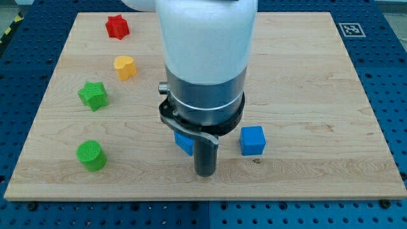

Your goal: Place the blue triangle diagonal to the bottom left of the red circle

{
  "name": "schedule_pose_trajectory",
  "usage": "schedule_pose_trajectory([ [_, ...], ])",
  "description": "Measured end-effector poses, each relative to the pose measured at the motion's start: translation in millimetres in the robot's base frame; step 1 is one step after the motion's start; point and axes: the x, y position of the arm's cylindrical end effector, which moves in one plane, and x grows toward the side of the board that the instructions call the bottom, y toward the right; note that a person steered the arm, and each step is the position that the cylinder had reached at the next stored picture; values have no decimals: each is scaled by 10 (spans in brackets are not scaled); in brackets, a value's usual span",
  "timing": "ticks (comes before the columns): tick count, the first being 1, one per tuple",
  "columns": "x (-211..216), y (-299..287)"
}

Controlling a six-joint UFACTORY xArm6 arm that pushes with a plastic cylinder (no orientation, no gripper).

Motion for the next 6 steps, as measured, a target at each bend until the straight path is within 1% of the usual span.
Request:
schedule_pose_trajectory([
  [1,-296,-156],
  [6,-296,-225],
])
